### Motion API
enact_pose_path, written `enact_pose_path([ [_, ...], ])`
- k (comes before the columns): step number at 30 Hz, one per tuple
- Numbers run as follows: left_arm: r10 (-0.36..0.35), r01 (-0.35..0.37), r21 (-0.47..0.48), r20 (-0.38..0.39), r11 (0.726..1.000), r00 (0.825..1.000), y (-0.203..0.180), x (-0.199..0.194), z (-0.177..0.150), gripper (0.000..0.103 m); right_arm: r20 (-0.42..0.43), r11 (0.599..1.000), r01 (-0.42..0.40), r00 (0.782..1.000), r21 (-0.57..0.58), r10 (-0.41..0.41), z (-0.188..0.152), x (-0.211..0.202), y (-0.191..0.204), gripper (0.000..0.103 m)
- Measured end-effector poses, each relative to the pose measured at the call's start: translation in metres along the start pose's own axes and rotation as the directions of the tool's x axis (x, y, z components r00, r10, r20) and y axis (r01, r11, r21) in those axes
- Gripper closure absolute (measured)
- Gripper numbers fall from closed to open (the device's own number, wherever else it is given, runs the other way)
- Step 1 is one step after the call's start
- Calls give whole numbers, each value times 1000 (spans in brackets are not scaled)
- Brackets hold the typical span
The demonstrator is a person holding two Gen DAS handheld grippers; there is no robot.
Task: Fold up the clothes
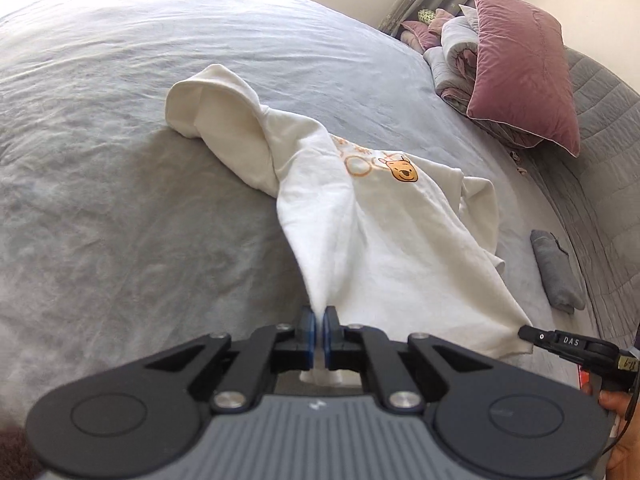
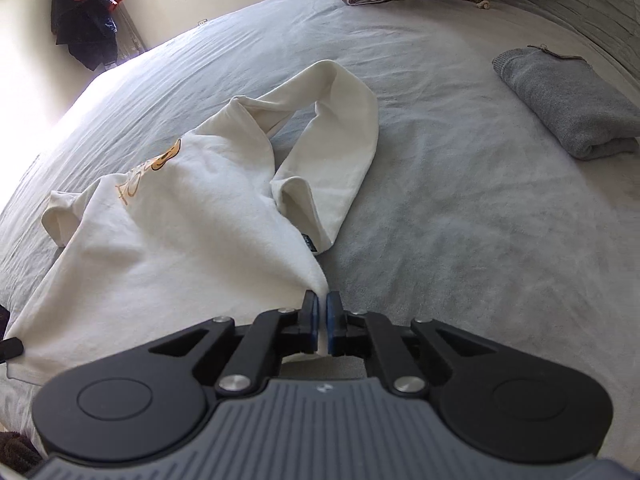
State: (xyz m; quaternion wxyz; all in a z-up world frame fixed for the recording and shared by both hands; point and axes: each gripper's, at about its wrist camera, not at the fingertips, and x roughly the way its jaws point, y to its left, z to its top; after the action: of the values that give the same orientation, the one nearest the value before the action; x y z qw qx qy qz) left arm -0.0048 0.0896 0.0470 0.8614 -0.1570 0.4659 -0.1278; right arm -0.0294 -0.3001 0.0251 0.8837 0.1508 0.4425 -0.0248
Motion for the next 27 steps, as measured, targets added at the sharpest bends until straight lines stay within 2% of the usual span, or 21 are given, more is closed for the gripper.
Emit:
enact_pose_path([
  [6,-23,27,99,-38,995,999,-6,-28,-24,99,-7,998,-27,1000,-51,27,-14,-37,1,99],
  [14,6,22,235,-116,972,993,-11,-41,-47,99,-66,983,-36,998,-177,24,-39,-71,13,99],
  [19,59,-5,289,-179,957,982,-5,-33,-58,99,-142,969,-47,990,-241,12,-54,-67,18,99],
  [23,100,-30,300,-222,954,970,3,-18,-62,99,-191,969,-48,982,-243,0,-57,-53,14,98],
  [26,119,-43,295,-244,954,962,8,-10,-59,96,-210,972,-52,978,-231,2,-54,-44,11,94],
  [27,124,-48,295,-247,954,961,9,-8,-57,92,-213,972,-54,977,-229,4,-53,-41,10,89],
])
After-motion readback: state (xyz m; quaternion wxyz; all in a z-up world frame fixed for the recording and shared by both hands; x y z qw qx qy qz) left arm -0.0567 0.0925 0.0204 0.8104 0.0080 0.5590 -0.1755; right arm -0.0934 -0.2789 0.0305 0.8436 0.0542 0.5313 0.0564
